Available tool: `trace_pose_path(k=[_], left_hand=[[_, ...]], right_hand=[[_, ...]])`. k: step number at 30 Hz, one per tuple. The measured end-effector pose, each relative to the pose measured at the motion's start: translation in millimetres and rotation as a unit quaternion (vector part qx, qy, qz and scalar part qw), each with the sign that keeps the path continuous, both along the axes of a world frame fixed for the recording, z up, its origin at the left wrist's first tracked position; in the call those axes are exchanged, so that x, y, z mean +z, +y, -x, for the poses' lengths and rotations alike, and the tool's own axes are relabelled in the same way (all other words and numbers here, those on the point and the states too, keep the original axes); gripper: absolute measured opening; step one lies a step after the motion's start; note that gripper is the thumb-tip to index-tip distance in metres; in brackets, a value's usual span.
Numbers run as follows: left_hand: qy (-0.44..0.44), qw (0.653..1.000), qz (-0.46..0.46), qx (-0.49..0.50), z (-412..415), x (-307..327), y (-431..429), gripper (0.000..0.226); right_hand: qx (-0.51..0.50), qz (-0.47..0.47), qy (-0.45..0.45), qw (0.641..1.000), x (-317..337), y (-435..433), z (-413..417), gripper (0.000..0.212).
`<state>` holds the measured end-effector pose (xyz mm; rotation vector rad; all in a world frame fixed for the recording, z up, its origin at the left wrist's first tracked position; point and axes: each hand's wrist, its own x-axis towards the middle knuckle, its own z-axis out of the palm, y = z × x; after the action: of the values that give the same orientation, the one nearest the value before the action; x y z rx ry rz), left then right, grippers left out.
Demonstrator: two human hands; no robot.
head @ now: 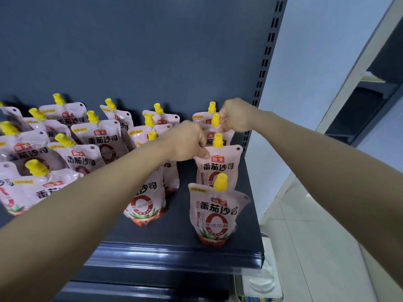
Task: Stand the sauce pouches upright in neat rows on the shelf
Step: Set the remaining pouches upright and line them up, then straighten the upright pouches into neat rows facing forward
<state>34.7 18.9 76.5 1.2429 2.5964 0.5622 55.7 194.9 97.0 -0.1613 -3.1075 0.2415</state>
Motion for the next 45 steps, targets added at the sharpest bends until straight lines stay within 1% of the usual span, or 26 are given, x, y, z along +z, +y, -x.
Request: trace_pose_path(k=[3, 5, 9, 14, 18, 20, 22, 23, 25, 26, 28, 30, 31, 32, 35, 37, 40, 43, 45], left_hand=[[-0.003, 1.000, -0.002, 0.007, 1.5, -0.9, -0.2, 0.028], [0.000, 1.000, 0.001, 0.007, 2.7, -0.8, 0.5, 0.024], [0.009, 1.000, 0.011, -0.001, 6.3, -0.8, 2.5, 0.033], [0.017, 1.000, 0.019, -0.011, 10.6, -2.0, 5.0, 0.027], [0.018, 0.999, 0.032, -0.028, 13.7, 0.2, 6.4, 0.036], [0.002, 0.999, 0.032, -0.033, 13.6, 2.0, 5.2, 0.037], [-0.031, 0.998, 0.024, -0.045, 13.0, 5.9, 2.0, 0.034], [-0.049, 0.998, 0.016, -0.048, 12.8, 9.5, -0.6, 0.035], [-0.082, 0.996, -0.017, -0.041, 16.4, 18.6, -5.5, 0.041], [-0.084, 0.995, -0.039, -0.037, 20.7, 23.0, -6.3, 0.039], [-0.045, 0.996, -0.069, -0.019, 30.7, 27.9, -4.7, 0.029], [0.002, 0.997, -0.082, 0.006, 40.0, 26.4, 0.5, 0.016], [0.012, 0.997, -0.079, 0.014, 43.0, 24.3, 3.8, 0.014], [0.016, 0.997, -0.068, 0.017, 45.2, 21.2, 7.3, 0.016], [0.019, 0.999, -0.034, 0.010, 50.2, 13.5, 17.4, 0.024], [0.026, 0.999, -0.029, 0.013, 53.6, 11.2, 22.8, 0.020], [0.041, 0.999, -0.022, 0.022, 57.7, 12.5, 30.3, 0.012], [0.043, 0.999, -0.004, 0.018, 58.2, 14.5, 36.1, 0.010], [0.043, 0.999, 0.010, 0.015, 58.4, 13.5, 40.1, 0.009]], right_hand=[[-0.006, -0.003, -0.006, 1.000, -0.3, 2.3, -0.7, 0.025], [-0.002, -0.003, -0.009, 1.000, -0.7, 4.6, -1.8, 0.026], [0.002, 0.001, -0.015, 1.000, -0.4, 5.1, -6.1, 0.024], [0.000, -0.020, -0.016, 1.000, 0.4, 4.7, -9.2, 0.027], [-0.006, -0.014, -0.016, 1.000, 0.5, 4.8, -12.2, 0.024], [-0.009, -0.002, -0.023, 1.000, 1.3, 3.5, -13.4, 0.026], [-0.009, 0.022, -0.034, 0.999, 6.5, 3.4, -14.9, 0.031], [-0.010, 0.049, -0.037, 0.998, 11.2, 5.1, -15.6, 0.031], [-0.014, 0.115, -0.048, 0.992, 21.6, 9.9, -16.9, 0.025], [-0.018, 0.143, -0.054, 0.988, 25.4, 12.1, -17.2, 0.023], [-0.024, 0.160, -0.037, 0.986, 28.5, 16.7, -13.9, 0.027], [-0.034, 0.142, 0.017, 0.989, 25.7, 20.4, -6.6, 0.031], [-0.039, 0.128, 0.040, 0.990, 22.4, 22.8, -2.2, 0.030], [-0.044, 0.115, 0.051, 0.991, 18.4, 25.1, 2.1, 0.029], [-0.043, 0.076, 0.024, 0.996, 4.2, 29.9, 13.3, 0.033], [-0.030, 0.060, 0.011, 0.998, -4.4, 31.2, 20.2, 0.032], [-0.024, 0.056, 0.004, 0.998, -13.2, 31.3, 26.6, 0.024], [-0.046, 0.063, 0.010, 0.997, -19.1, 31.5, 29.4, 0.021], [-0.058, 0.057, 0.019, 0.996, -20.1, 31.8, 29.0, 0.023]])
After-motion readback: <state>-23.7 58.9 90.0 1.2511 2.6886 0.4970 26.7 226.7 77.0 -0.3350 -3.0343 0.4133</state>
